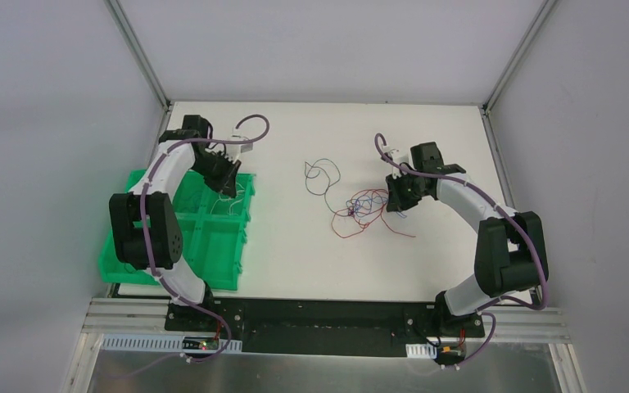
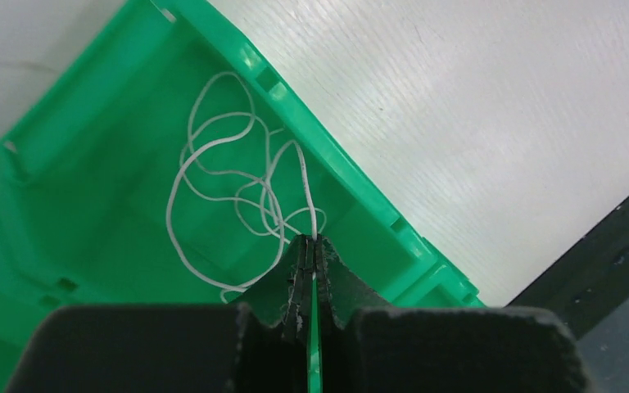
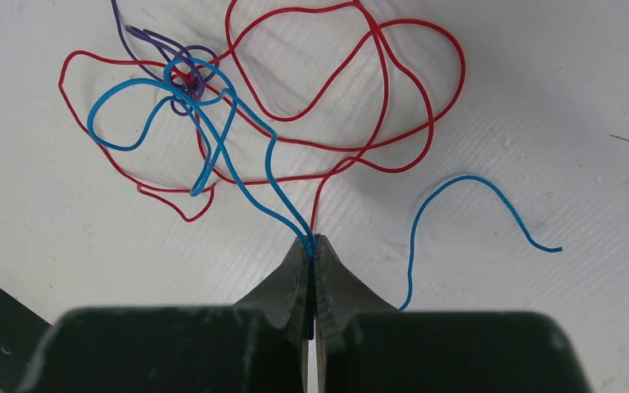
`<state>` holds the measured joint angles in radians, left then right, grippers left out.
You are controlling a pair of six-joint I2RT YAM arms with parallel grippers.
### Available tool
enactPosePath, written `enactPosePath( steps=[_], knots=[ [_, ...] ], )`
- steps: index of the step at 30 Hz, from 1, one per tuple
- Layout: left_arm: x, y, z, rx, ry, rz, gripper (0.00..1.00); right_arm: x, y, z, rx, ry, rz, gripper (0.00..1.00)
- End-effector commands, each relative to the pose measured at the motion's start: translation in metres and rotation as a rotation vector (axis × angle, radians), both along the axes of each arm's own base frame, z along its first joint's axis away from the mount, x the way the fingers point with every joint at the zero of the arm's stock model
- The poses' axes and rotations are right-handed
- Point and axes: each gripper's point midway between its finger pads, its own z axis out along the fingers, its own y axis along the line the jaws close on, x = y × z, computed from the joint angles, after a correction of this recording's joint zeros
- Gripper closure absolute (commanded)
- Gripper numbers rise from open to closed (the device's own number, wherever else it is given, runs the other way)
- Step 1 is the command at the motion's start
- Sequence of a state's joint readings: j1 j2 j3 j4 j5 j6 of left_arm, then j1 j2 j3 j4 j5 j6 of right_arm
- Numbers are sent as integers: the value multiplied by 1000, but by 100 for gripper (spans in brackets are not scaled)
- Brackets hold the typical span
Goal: Untangle the cables
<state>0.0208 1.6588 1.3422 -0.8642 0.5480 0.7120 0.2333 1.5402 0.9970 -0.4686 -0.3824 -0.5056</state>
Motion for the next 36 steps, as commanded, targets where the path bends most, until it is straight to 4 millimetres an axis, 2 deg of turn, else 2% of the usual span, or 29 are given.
enactPosePath(
  steps=[1, 4, 6, 13, 15, 17, 18, 20, 23, 29, 32, 36],
  knots=[
    [-16, 2, -23, -27, 138, 137, 100, 5, 3, 17, 28, -32, -2, 100],
    [-4, 19, -40, 34, 135, 221, 100, 3, 3, 19, 32, -33, 0, 100],
    [5, 20, -36, 24, 102, 237, 100, 2, 4, 21, 39, -33, 4, 100],
    [16, 7, 27, -78, -88, 230, 46, -3, 14, 39, 108, -41, 21, 100],
    [14, 4, 48, -89, -158, 205, 29, -3, 20, 50, 148, -56, 28, 100],
    [11, 0, 70, -112, -229, 178, 8, -5, 27, 64, 194, -75, 34, 100],
    [9, -4, 82, -136, -265, 157, 2, -5, 30, 71, 217, -88, 35, 100],
    [3, -20, 106, -216, -322, 99, 1, -5, 36, 85, 260, -114, 38, 100],
    [-5, -56, 138, -355, -372, -10, 1, -6, 45, 114, 335, -160, 37, 100],
    [-12, -151, 185, -505, -503, -221, 1, -17, 70, 175, 464, -250, 84, 100],
    [-22, -194, 209, -567, -541, -332, 1, -28, 82, 195, 481, -276, 136, 100],
    [-33, -232, 226, -628, -534, -407, 1, -40, 96, 215, 505, -310, 194, 100]
  ],
)
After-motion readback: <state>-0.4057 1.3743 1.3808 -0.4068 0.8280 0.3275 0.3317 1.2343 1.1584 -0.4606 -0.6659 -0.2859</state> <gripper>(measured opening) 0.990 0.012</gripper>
